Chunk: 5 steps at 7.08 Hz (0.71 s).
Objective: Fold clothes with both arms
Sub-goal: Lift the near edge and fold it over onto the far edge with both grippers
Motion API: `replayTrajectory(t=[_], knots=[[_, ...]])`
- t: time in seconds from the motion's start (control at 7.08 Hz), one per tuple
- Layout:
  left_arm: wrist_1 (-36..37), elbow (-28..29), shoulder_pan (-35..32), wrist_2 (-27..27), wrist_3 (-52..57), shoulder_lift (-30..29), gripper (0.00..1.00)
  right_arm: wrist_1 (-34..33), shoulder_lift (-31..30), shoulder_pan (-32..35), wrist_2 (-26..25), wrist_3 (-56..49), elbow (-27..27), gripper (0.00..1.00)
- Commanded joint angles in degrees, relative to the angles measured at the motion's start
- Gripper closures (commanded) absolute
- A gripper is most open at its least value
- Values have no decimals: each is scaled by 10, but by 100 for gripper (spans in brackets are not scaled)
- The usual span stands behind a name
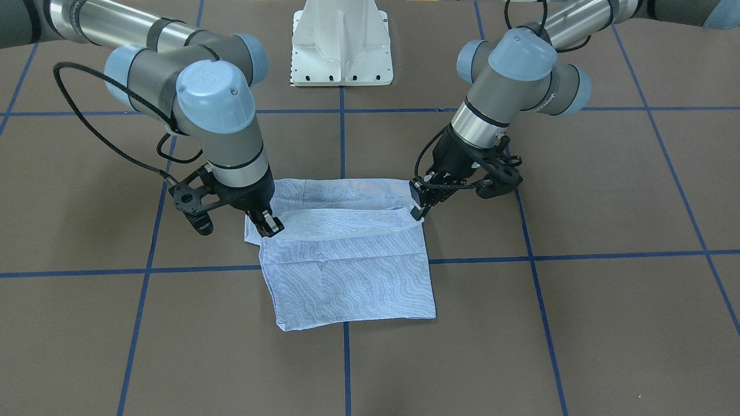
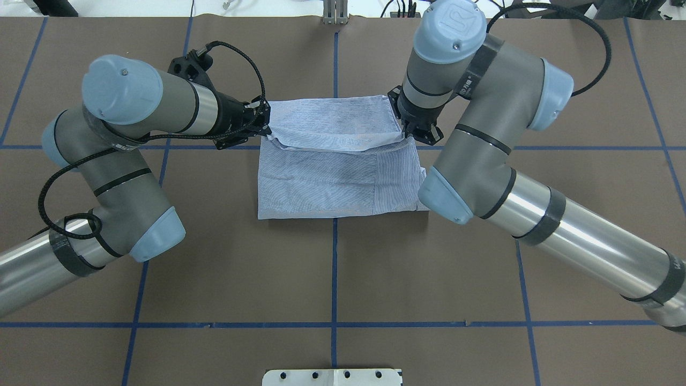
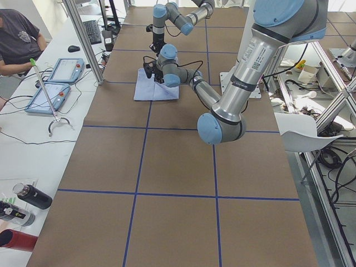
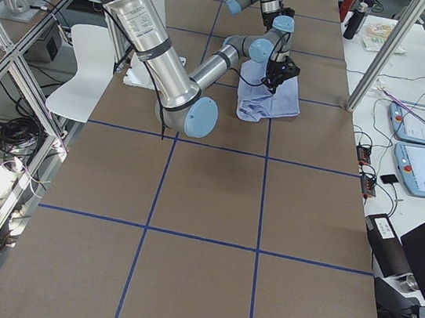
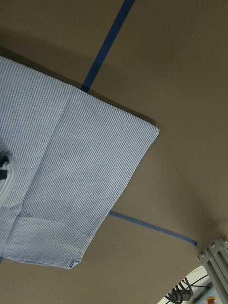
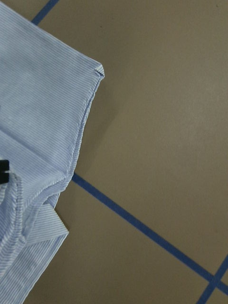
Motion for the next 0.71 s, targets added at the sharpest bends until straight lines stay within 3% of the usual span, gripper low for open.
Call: replayTrajectory(t=[0.0,0.28,0.42,0.56], knots=[[-82,103,-7,3,1,-31,100,48,33,13,10,-29,-93,100],[-135,179,-22,4,31,-46,100,104,43,18,11,-56,-175,100],[-155,212,-29,18,46,-59,69,137,59,27,11,-56,-222,1],[-155,238,-29,50,77,-75,43,142,97,31,16,-58,-271,0]])
